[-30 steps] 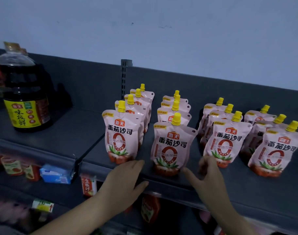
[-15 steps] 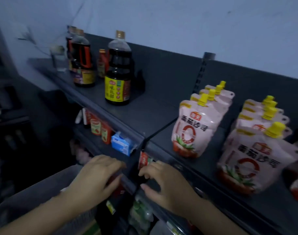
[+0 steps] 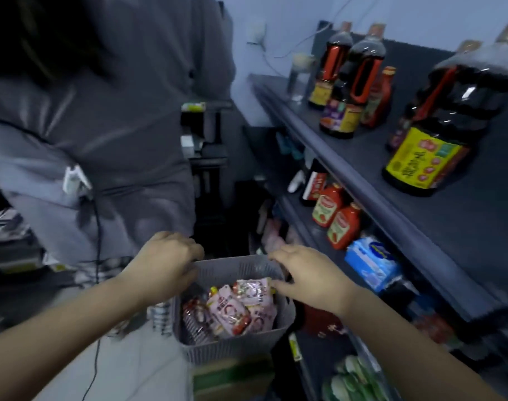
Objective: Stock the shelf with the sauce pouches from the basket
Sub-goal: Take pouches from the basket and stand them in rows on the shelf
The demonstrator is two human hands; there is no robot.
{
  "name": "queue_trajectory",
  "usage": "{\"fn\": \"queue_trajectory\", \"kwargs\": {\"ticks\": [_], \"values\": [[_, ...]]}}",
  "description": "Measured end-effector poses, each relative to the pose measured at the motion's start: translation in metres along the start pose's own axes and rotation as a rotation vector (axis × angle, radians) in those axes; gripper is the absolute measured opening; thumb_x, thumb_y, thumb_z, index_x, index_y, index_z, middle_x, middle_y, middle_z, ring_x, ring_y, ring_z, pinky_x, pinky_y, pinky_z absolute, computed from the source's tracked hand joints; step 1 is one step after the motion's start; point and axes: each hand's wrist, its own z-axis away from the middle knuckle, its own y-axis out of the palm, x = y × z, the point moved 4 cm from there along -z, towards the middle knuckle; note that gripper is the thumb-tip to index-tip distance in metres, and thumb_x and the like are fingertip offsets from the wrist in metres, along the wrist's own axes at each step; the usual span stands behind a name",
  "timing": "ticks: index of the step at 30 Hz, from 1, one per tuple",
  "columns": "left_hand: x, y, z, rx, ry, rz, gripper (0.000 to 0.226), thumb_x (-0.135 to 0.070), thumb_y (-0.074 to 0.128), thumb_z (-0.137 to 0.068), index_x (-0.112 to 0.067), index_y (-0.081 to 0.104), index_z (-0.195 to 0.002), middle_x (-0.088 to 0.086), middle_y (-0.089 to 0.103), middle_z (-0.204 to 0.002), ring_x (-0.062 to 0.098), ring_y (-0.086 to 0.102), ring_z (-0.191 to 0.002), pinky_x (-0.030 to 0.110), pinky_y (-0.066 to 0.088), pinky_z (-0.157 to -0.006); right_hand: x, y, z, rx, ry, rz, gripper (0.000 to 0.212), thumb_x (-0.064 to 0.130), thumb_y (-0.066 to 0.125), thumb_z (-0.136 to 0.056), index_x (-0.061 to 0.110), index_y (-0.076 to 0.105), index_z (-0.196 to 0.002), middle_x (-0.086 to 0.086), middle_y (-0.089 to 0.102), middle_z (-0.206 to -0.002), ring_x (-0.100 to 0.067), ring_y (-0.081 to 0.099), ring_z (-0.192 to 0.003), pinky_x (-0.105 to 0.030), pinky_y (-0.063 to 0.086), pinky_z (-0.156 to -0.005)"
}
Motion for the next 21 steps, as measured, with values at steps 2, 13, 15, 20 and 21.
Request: {"fn": "queue_trajectory", "kwargs": {"ticks": [2, 13, 15, 20, 21], "values": [[0.011, 0.008, -0.002, 0.008, 0.007, -0.005, 0.017, -0.035, 0.049, -0.064, -0.021, 0.059, -0.061, -0.002, 0.06, -0.058, 0.022, 0.062, -0.057, 0.025, 0.044, -0.052, 0.004, 0.012, -0.026, 0.044, -0.015, -0.001, 0.046, 0.039, 0.05, -0.089, 0.022, 0.045, -0.132, 0.0, 0.054, -0.122, -0.02, 0.048, -0.116, -0.038, 0.044, -0.092], [0.02, 0.105, -0.067, 0.199, 0.015, 0.012, 0.02, -0.036, 0.056, -0.054, -0.019, 0.065, -0.062, -0.001, 0.064, -0.059, 0.024, 0.065, -0.058, 0.029, 0.051, -0.057, -0.05, 0.083, -0.096, 0.188, -0.028, 0.012, 0.036, 0.036, 0.051, -0.088, 0.016, 0.056, -0.117, 0.0, 0.06, -0.115, -0.019, 0.056, -0.107, -0.029, 0.045, -0.077], [0.017, 0.124, -0.082, 0.251, -0.007, 0.03, 0.024, -0.038, 0.066, -0.046, -0.021, 0.068, -0.063, -0.002, 0.065, -0.059, 0.021, 0.065, -0.057, 0.026, 0.051, -0.056, -0.069, 0.102, -0.104, 0.24, -0.005, -0.01, 0.033, 0.035, 0.052, -0.086, 0.015, 0.057, -0.112, -0.001, 0.06, -0.111, -0.022, 0.058, -0.103, -0.034, 0.048, -0.077], [0.013, 0.183, -0.11, 0.399, -0.083, 0.105, 0.034, -0.04, 0.058, -0.061, -0.018, 0.071, -0.084, 0.004, 0.073, -0.085, 0.028, 0.069, -0.083, 0.036, 0.052, -0.078, -0.109, 0.156, -0.127, 0.376, 0.037, -0.063, 0.039, 0.032, 0.056, -0.085, 0.015, 0.055, -0.119, -0.003, 0.059, -0.118, -0.025, 0.057, -0.108, -0.037, 0.05, -0.08], [0.012, 0.197, -0.113, 0.435, -0.093, 0.115, 0.037, -0.041, 0.057, -0.069, -0.018, 0.069, -0.096, 0.005, 0.071, -0.099, 0.028, 0.065, -0.097, 0.038, 0.049, -0.089, -0.114, 0.168, -0.131, 0.395, 0.05, -0.075, 0.039, 0.031, 0.056, -0.085, 0.016, 0.054, -0.12, -0.003, 0.059, -0.121, -0.025, 0.056, -0.11, -0.036, 0.05, -0.082]]}}
